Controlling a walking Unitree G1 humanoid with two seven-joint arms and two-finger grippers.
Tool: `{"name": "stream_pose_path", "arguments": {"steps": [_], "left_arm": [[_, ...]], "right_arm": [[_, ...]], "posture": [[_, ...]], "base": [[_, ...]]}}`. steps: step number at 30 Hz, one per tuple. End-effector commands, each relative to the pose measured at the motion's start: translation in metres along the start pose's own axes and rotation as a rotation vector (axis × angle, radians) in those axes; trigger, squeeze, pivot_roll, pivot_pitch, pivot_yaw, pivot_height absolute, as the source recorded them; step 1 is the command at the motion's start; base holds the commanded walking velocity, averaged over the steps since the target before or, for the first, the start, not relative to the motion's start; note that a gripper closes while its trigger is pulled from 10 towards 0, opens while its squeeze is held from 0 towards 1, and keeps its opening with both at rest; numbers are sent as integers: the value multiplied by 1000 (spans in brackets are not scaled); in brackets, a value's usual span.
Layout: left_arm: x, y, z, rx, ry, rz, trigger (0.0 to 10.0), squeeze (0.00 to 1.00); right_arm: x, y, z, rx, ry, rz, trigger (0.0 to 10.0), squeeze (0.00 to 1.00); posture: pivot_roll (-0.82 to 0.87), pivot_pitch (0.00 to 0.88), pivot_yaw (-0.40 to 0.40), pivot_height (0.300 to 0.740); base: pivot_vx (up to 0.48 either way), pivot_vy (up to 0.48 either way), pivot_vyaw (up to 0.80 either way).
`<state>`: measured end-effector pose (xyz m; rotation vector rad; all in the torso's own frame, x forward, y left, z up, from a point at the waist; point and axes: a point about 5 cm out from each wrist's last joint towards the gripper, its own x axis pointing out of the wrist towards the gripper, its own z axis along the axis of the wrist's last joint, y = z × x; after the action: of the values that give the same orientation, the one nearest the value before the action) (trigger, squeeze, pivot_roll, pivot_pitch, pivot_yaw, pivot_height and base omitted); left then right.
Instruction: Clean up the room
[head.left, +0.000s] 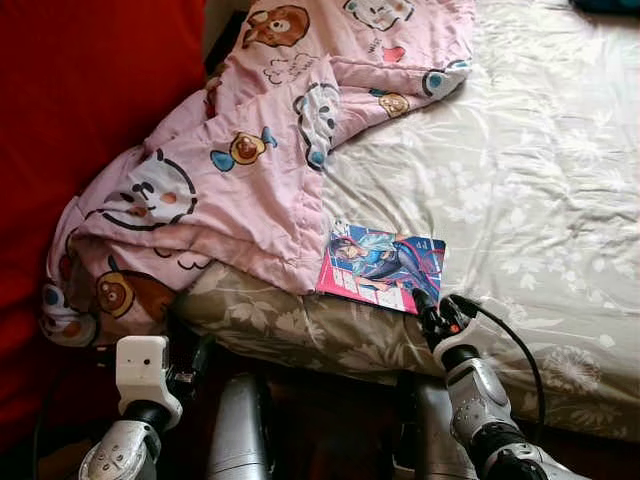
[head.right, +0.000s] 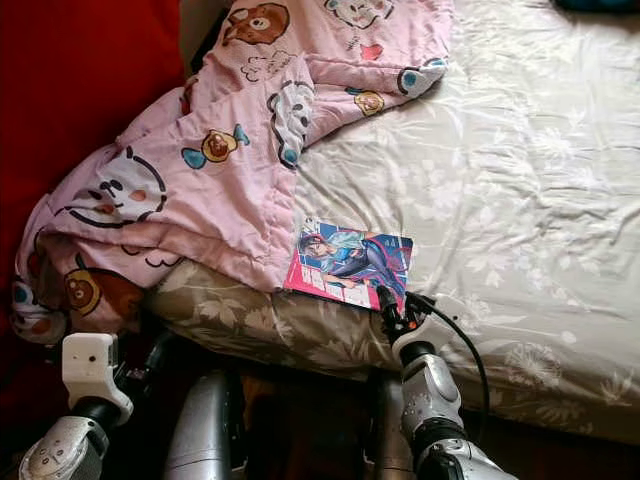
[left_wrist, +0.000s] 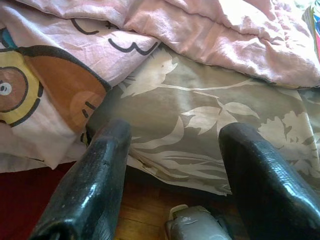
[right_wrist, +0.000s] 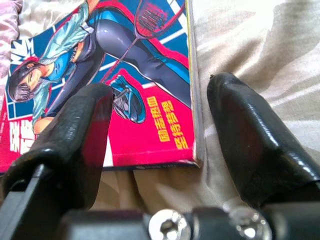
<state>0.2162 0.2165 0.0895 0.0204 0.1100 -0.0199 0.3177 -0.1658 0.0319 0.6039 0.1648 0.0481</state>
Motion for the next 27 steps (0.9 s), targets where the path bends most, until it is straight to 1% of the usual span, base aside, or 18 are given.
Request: {"name": "stream_pose_path", "arguments": {"steps": [1,5,8,9,11,14,17,18,20,22,23,25,26,27], "left_arm": [[-5,6,-6,25,41,20,10000,0],[-6,5,-5,27,41,18,10000,0],[-9,5,-5,33,45,14,10000,0],[-11,5,-6,35,49,14,10000,0],[-12,6,-6,37,51,15,10000,0],[-14,6,-6,39,51,16,10000,0],[-16,6,-6,41,51,15,10000,0],[-17,5,-6,44,53,9,10000,0],[-17,5,-6,44,53,8,10000,0],[-18,5,-6,45,53,7,10000,0],[-18,5,-6,45,53,7,10000,0],[-20,6,-5,50,54,8,10000,0],[-22,6,-4,53,56,8,10000,0],[-22,6,-4,57,56,7,10000,0]], "right_arm": [[0,3,-5,22,20,-1,10000,0],[0,3,-8,46,40,-1,10000,0],[-1,5,-14,107,76,18,10000,0],[-3,4,-19,145,96,23,10000,0],[-4,3,-21,155,104,15,10000,0],[-8,-1,-27,201,125,1,10000,0],[-12,-1,-33,281,150,10,10000,0],[-13,-1,-37,331,170,13,10000,0],[-13,-1,-37,339,172,14,10000,0],[-14,-4,-36,367,164,-9,10000,0],[-14,-4,-36,367,164,-9,10000,0],[-17,-11,-36,416,147,-70,10000,0],[-19,-14,-38,472,143,-94,10000,0],[-19,-15,-39,489,148,-101,10000,0]], "posture": [[196,304,44,574],[207,312,47,574],[209,310,46,574],[218,305,45,574],[221,301,45,574],[230,291,44,574],[230,289,45,574],[232,288,45,574],[232,288,45,574],[236,288,45,574],[236,288,45,574],[245,286,45,574],[250,285,47,574],[250,285,47,574]], "base": [[0,0,0],[0,0,0],[0,0,0],[0,0,0],[0,0,0],[0,0,0],[0,0,0],[0,0,0],[0,0,0],[0,0,0],[0,0,0],[0,0,0],[0,0,0],[0,0,0]]}}
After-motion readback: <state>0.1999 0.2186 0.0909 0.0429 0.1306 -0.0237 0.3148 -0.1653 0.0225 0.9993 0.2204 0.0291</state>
